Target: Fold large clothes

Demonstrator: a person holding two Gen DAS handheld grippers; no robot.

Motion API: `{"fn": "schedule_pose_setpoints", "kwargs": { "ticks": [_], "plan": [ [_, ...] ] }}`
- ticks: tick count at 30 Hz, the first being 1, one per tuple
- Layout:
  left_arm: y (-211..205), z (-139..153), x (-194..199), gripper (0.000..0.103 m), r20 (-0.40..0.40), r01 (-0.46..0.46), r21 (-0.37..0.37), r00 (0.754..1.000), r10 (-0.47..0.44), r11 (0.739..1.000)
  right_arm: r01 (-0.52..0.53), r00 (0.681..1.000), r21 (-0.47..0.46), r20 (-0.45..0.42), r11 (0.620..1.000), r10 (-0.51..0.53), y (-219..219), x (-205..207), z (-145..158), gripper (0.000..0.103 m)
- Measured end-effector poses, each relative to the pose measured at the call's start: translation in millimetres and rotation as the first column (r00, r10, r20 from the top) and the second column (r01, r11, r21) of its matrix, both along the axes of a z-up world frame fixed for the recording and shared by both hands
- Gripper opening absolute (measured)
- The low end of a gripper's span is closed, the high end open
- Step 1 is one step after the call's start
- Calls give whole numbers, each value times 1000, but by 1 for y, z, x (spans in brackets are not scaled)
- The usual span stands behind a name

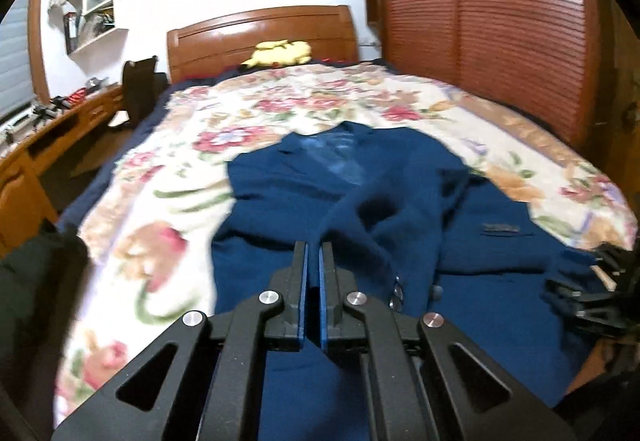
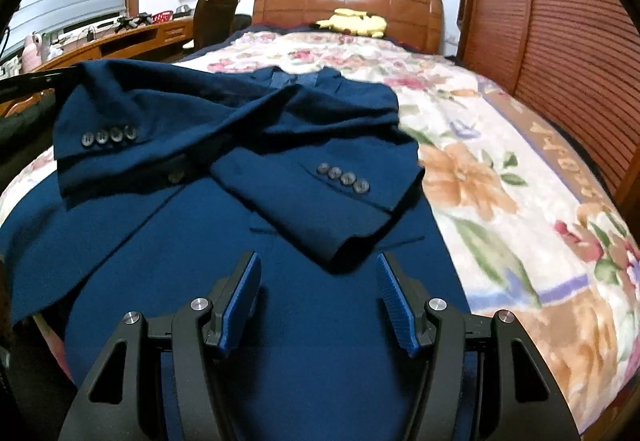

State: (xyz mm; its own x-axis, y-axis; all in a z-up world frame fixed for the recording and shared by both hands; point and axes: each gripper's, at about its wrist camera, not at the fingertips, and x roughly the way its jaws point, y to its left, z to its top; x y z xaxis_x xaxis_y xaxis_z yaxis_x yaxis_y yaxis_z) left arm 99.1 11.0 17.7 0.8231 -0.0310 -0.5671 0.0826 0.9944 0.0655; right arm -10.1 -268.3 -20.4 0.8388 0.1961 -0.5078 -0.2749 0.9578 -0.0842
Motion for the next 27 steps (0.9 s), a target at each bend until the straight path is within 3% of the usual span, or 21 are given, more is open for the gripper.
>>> {"fn": "schedule_pose_setpoints", "kwargs": {
  "ticks": [6, 8, 10, 14, 20, 27],
  "plan": [
    [20, -9, 0, 11, -3, -48, 7, 999, 48, 999, 4, 1000, 5, 15, 1000, -4, 1, 6, 2, 62],
    [20, -16, -4, 31, -6, -35, 12, 999, 35, 999, 6, 1000, 4, 11, 1000, -6, 1, 8, 1, 62],
    [20, -23, -7, 45, -23, -5, 2, 1000, 5, 1000, 6, 1000, -2, 14, 1000, -6, 1, 9, 1, 62],
    [12, -41, -12, 64, -66, 56, -4, 996, -56, 998, 9, 1000, -1, 10, 1000, -9, 2, 11, 1, 62],
    [-1, -80, -8, 64, -151, 77, 21, 986, -73, 997, 9, 1000, -13, -23, 1000, -10, 5, 21, -4, 62],
    [-10, -99, 3, 64, -194, 69, 66, 979, -55, 995, 7, 995, -19, -99, 1000, -9, 10, 38, -16, 63]
  ]
}}
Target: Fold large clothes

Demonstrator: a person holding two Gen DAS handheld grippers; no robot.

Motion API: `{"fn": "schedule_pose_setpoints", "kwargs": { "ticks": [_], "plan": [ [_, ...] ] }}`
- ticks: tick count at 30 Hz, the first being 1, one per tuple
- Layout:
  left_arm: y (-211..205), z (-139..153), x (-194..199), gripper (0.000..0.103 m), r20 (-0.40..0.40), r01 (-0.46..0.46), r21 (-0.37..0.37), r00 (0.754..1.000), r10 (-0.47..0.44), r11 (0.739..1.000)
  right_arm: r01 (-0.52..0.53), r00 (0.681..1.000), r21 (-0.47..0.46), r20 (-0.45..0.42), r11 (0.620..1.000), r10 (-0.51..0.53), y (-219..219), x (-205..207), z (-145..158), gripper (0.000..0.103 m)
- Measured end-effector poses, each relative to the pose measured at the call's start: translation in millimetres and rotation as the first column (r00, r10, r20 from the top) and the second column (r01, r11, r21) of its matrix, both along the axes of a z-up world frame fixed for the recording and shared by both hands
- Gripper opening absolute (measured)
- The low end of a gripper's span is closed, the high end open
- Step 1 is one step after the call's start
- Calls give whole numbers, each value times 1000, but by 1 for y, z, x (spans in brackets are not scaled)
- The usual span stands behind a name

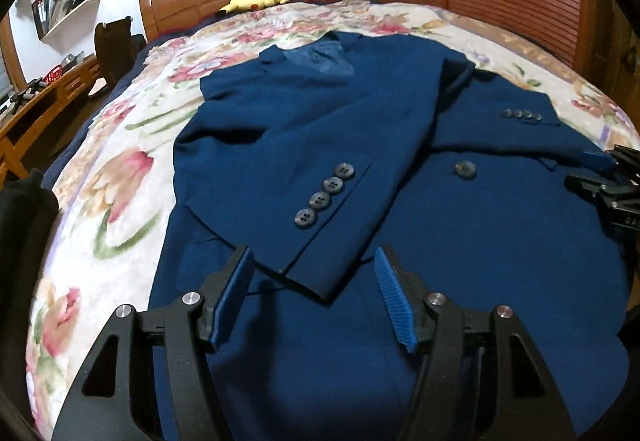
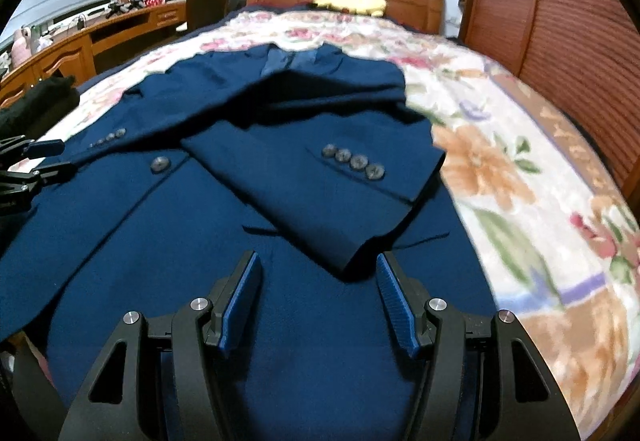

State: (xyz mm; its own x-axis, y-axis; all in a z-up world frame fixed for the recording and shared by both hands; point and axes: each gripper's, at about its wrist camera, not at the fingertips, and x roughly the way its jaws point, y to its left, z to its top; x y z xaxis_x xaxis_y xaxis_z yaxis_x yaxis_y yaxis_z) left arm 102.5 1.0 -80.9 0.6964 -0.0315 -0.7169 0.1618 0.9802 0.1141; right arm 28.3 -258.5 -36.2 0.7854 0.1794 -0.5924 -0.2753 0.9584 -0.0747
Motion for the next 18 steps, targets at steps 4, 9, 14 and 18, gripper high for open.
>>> {"fn": "schedule_pose_setpoints", "kwargs": {
  "ticks": [4, 9, 14, 18],
  "plan": [
    [-4, 1, 1, 36, 13, 3, 50, 1000, -3, 999, 5, 1000, 15, -3, 1000, -5, 0, 3, -2, 70],
    [-2, 10, -1, 6, 34, 15, 38, 999, -16, 999, 14, 1000, 25, -7, 1000, -14, 0, 5, -3, 74],
    [20, 47, -22, 6, 128, -3, -62, 992, 11, 998, 18, 1000, 21, -7, 1000, -18, 1, 5, -4, 75],
    [24, 49, -30, 9, 112, 15, -62, 994, -7, 998, 16, 1000, 24, -8, 1000, -16, 0, 5, -5, 75]
  ]
}}
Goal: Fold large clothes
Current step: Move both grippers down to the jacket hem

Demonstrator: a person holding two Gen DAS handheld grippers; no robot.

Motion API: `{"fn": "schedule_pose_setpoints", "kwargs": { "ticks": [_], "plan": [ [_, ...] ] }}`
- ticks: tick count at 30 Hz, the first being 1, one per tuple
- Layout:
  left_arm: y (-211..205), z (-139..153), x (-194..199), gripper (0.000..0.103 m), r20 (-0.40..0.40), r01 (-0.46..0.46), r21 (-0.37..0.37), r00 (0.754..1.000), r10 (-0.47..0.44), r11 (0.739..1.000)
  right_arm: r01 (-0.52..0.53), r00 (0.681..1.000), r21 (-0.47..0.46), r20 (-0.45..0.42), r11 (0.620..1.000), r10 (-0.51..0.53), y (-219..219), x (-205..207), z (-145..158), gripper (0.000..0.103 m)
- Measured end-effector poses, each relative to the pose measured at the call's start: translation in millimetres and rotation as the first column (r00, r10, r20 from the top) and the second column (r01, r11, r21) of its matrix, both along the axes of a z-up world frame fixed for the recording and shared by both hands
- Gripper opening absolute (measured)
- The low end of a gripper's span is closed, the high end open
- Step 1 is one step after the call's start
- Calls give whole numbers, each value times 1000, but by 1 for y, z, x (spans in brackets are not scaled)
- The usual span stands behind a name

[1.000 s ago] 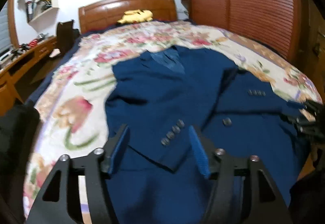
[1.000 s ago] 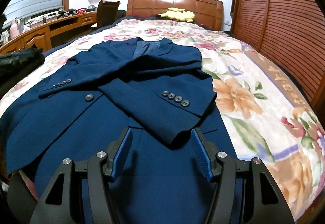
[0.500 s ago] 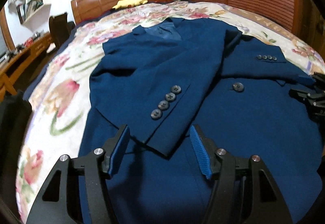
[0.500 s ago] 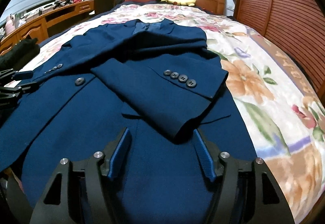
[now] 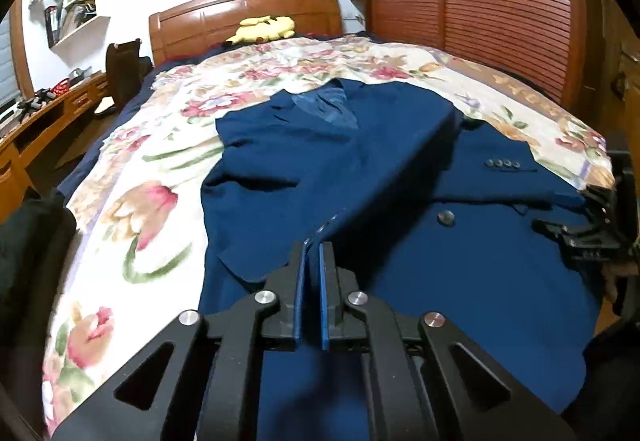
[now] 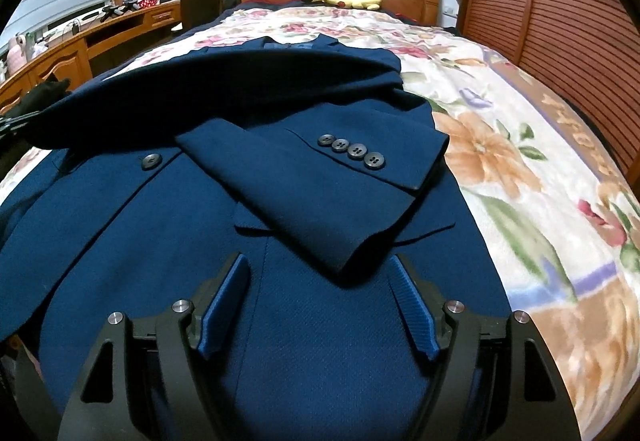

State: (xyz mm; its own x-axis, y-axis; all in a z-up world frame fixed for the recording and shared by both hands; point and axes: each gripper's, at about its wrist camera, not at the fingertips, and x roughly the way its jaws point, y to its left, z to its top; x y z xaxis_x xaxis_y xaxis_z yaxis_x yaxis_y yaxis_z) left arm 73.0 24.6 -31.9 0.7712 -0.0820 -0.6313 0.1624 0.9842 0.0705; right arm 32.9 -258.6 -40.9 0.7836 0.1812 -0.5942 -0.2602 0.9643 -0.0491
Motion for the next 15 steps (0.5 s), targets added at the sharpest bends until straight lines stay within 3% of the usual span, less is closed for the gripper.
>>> {"fn": "schedule_pose_setpoints", "kwargs": {
  "ticks": [3, 5, 6, 9, 15],
  "plan": [
    [5, -2, -8, 15, 10, -24, -11, 1000, 24, 1000, 2, 1000, 2, 0, 1000, -2, 0, 0, 0, 76],
    [10, -3, -14, 44, 19, -30, -44, 999, 30, 999, 3, 1000, 6, 0, 1000, -3, 0, 2, -1, 77],
    [15, -3, -19, 50, 29, -31, -70, 999, 33, 997, 3, 1000, 8, 0, 1000, -3, 0, 2, -2, 77],
    [28, -4, -34, 81, 51, -52, -108, 997, 58, 993, 1, 1000, 16, 1, 1000, -1, -2, 3, -3, 78],
    [47, -12, -54, 81, 60, -100, -101, 992, 107, 990, 1, 1000, 32, 3, 999, -1, -2, 2, -5, 79]
  ]
}}
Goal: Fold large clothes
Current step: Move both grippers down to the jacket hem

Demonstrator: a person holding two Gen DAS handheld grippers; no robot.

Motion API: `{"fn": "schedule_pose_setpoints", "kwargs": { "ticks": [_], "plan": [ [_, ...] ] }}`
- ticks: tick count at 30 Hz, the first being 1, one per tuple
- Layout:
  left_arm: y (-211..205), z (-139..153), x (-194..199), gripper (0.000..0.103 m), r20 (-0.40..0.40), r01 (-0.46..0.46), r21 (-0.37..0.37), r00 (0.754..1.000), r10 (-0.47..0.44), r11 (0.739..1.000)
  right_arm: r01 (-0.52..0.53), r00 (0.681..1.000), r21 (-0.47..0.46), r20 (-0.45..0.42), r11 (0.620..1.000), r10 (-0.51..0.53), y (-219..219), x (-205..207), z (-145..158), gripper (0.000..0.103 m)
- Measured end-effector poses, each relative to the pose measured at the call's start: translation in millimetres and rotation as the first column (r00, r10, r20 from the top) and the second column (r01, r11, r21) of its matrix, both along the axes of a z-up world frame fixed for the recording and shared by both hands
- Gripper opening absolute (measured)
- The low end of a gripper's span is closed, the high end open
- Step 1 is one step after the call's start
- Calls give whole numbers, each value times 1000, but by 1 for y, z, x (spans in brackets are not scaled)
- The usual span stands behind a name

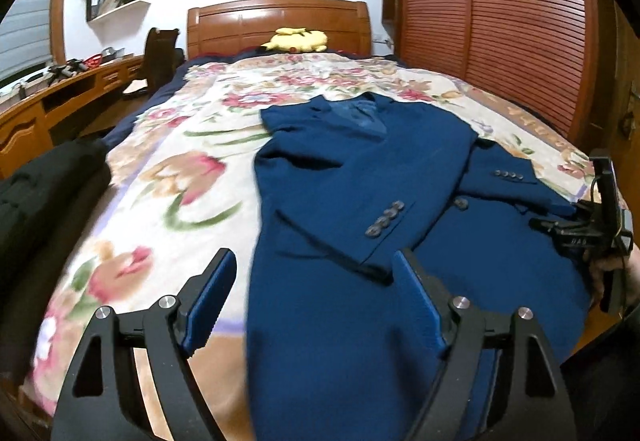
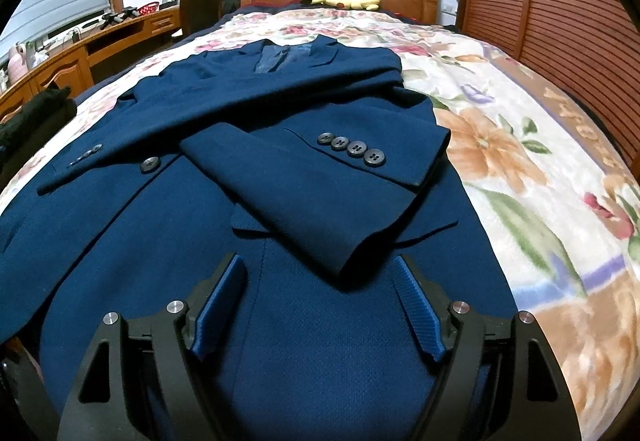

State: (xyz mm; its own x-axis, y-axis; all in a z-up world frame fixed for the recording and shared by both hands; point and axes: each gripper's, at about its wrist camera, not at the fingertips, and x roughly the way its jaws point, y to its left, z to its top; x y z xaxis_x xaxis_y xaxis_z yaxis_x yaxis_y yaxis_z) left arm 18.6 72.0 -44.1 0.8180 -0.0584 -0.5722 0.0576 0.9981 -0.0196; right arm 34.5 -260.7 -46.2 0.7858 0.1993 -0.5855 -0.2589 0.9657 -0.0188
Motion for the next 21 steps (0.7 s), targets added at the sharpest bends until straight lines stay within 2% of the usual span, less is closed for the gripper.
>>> {"fn": "schedule_pose_setpoints", "kwargs": {
  "ticks": [12, 18, 21],
  "plan": [
    [28, -19, -18, 81, -19, -46, 1, 999, 46, 999, 23, 1000, -12, 21, 1000, -23, 1, -5, 0, 82],
    [35, -31, -25, 81, -35, -53, -3, 998, 53, 999, -31, 997, -24, -73, 999, 29, -7, -2, 13, 81],
    [36, -36, -29, 81, -39, -53, -6, 998, 53, 999, -36, 997, -69, -73, 997, 31, -18, -9, 24, 80]
  ]
}}
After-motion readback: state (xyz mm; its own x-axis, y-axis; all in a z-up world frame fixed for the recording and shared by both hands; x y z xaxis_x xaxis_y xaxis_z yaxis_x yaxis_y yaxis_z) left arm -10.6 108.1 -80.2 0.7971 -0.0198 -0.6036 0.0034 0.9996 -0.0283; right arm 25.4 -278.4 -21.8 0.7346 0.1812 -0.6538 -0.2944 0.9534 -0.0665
